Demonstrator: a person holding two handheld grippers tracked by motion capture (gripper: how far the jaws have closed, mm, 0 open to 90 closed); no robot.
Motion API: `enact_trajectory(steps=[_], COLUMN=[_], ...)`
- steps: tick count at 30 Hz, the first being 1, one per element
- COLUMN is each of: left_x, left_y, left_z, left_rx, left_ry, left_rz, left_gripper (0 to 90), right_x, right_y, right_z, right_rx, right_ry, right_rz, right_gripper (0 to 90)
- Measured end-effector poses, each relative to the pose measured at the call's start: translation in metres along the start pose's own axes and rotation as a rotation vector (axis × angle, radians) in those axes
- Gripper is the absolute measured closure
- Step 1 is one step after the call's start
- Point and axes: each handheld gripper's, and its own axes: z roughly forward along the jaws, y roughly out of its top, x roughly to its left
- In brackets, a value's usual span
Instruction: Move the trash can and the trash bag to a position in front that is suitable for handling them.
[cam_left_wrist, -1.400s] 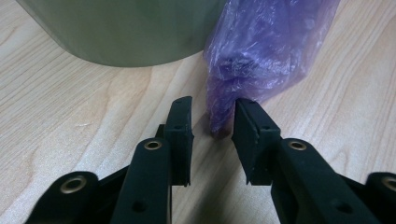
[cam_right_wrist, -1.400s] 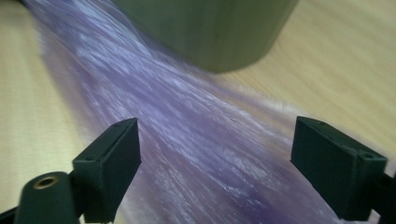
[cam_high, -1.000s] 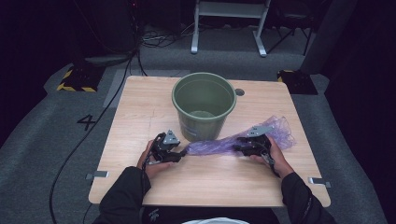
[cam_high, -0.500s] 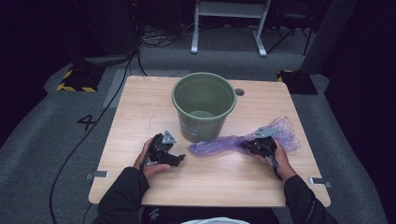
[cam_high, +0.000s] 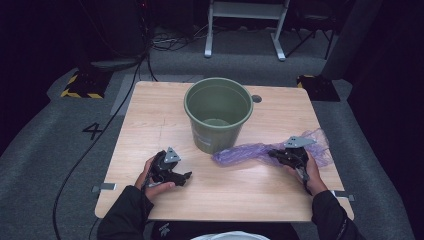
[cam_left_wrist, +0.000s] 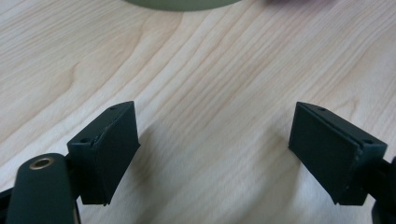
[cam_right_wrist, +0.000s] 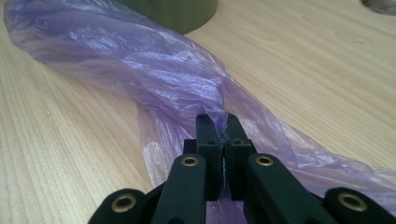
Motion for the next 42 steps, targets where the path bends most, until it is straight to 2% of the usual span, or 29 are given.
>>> enact_trajectory(steps=[3, 8, 12, 19, 33, 42], left_x=[0.001, 0.002, 0.003, 0.005, 0.007, 0.007], left_y=[-0.004, -0.004, -0.002, -0.001, 0.001, 0.001], left_z=[-0.004, -0.004, -0.002, -0.001, 0.001, 0.001], left_rx=[0.000, 0.002, 0.003, 0.003, 0.005, 0.005], left_ry=[0.005, -0.001, -0.002, -0.009, -0.013, -0.011], left_rz=[-0.002, 0.007, 0.013, 0.014, 0.022, 0.019], left_gripper=[15.3, 14.9, 14.3, 13.6, 13.2, 13.2], right_x=[-0.006, -0.007, -0.008, -0.011, -0.008, -0.010], right_y=[-0.002, -0.003, -0.002, -0.002, 0.006, 0.010], right_z=[-0.011, -0.017, -0.025, -0.032, -0.044, -0.048], right_rx=[-0.025, -0.040, -0.073, -0.111, -0.184, -0.218], right_ry=[0.003, 0.009, -0.007, -0.032, -0.028, -0.068], right_rz=[0.014, 0.013, 0.011, 0.026, 0.014, 0.031], right_gripper=[88.5, 88.6, 88.7, 88.7, 88.8, 88.9])
